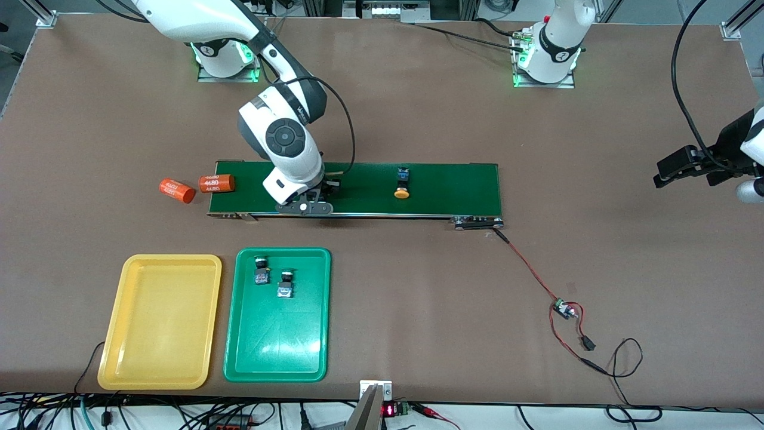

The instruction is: Sort buttons by color to trays

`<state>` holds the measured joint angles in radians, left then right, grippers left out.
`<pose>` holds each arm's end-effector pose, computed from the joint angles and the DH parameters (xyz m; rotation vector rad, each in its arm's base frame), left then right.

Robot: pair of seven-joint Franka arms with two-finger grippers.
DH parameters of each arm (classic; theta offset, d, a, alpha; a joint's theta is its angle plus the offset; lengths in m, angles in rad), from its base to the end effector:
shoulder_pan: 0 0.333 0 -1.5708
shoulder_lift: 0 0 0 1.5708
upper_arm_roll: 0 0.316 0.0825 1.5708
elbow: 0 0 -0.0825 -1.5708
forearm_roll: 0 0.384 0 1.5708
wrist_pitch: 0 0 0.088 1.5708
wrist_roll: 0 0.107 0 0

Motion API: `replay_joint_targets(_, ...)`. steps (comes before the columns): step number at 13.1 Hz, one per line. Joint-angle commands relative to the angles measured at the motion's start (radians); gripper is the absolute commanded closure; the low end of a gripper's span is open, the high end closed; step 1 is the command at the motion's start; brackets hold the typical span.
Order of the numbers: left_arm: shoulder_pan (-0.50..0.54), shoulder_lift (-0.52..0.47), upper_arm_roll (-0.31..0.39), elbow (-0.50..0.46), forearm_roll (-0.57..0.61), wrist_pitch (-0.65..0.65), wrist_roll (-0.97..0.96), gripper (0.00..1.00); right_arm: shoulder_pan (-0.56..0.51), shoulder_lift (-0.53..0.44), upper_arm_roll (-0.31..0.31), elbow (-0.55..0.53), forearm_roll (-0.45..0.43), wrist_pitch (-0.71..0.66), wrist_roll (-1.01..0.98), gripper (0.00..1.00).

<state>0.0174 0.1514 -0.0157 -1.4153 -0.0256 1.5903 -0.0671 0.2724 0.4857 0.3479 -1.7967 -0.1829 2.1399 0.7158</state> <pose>0.6034 -0.0009 0.6122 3.1108 0.1077 0.0353 0.5334 0.3518 0.2832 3.0819 -0.0255 -0.1433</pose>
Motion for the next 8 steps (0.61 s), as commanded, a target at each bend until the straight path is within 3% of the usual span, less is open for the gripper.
replay_joint_targets(1, 0.004, -0.010, -0.001, -0.004, -0.007, -0.020, 0.000, 0.00, -0.024, -0.019, -0.015, 0.173, 0.008, -0.243, -0.094, 0.99)
replay_joint_targets(3, 0.004, -0.010, -0.003, -0.002, -0.007, -0.017, 0.001, 0.00, -0.031, -0.030, -0.041, 0.246, 0.019, -0.336, -0.160, 0.99)
replay_joint_targets(6, 0.006, -0.012, -0.003, -0.002, -0.007, -0.013, 0.001, 0.00, -0.067, -0.058, -0.128, 0.289, 0.022, -0.397, -0.307, 0.99)
replay_joint_targets(8, 0.007, -0.015, -0.003, -0.004, -0.008, -0.020, 0.001, 0.00, -0.093, -0.058, -0.202, 0.329, 0.078, -0.442, -0.428, 0.99)
